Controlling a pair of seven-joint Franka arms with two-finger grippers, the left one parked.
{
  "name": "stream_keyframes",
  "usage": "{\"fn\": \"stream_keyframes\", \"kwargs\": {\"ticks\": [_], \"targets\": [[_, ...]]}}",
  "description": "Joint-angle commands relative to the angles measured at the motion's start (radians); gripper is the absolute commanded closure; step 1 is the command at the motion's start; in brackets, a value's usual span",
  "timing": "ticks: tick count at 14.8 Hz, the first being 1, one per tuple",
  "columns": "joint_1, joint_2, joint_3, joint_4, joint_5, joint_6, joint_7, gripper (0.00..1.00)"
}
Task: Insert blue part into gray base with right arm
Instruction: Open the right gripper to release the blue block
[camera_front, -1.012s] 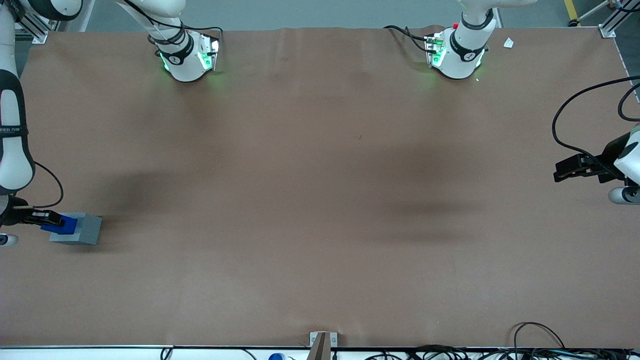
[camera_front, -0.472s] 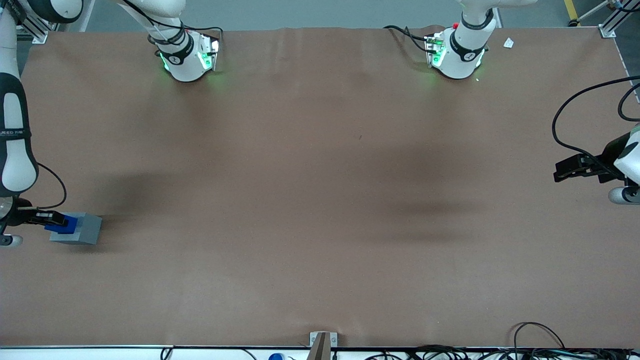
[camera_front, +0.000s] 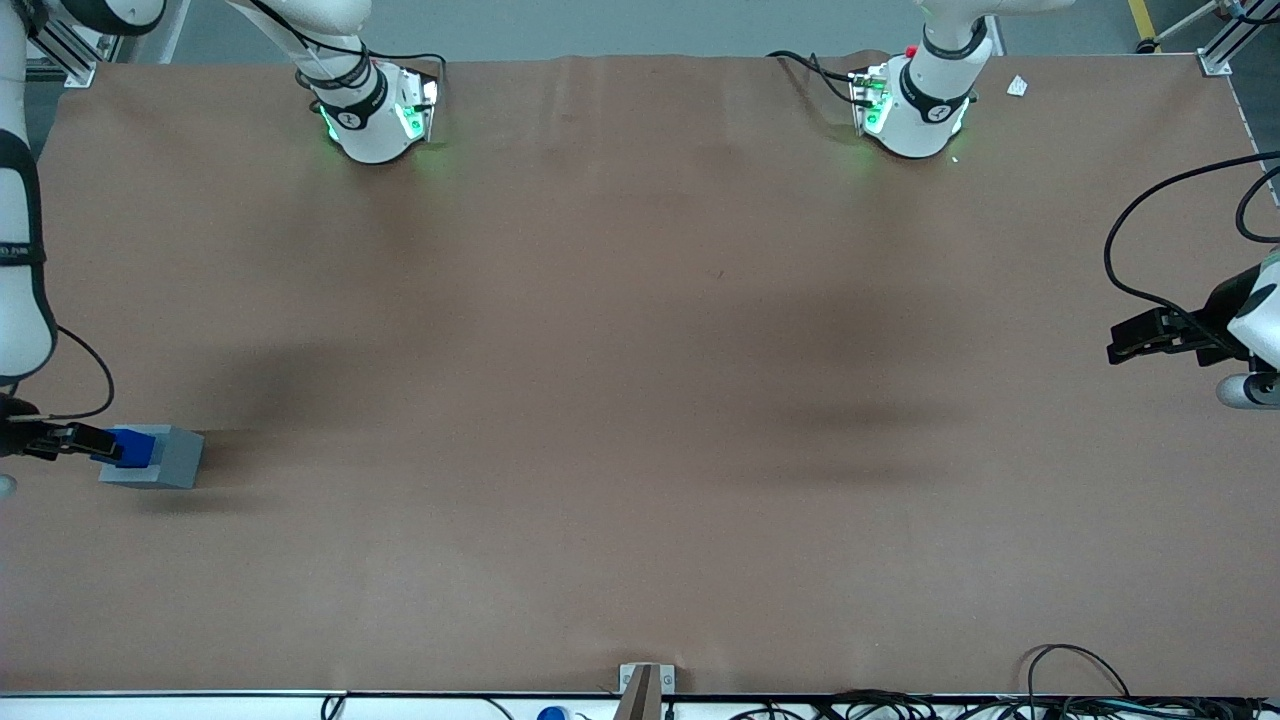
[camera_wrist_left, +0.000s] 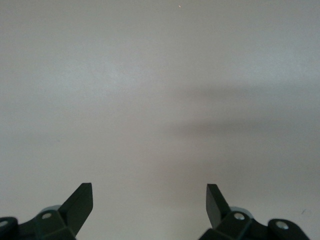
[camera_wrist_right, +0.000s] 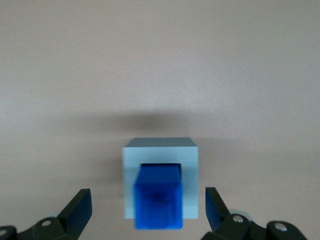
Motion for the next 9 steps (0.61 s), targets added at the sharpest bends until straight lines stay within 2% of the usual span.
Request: {"fn": "stream_keyframes", "kwargs": {"ticks": [1,4,9], "targets": [[0.038,-0.108,0.008,-0.036,-0.007,-0.035,0.03,0.0],[0.104,-0.2,0.006,-0.082,-0.001,-0.052,0.041,0.0],[0.203,-0.352,0.006,-0.193,-0.001,-0.06,0.211,0.0]]}}
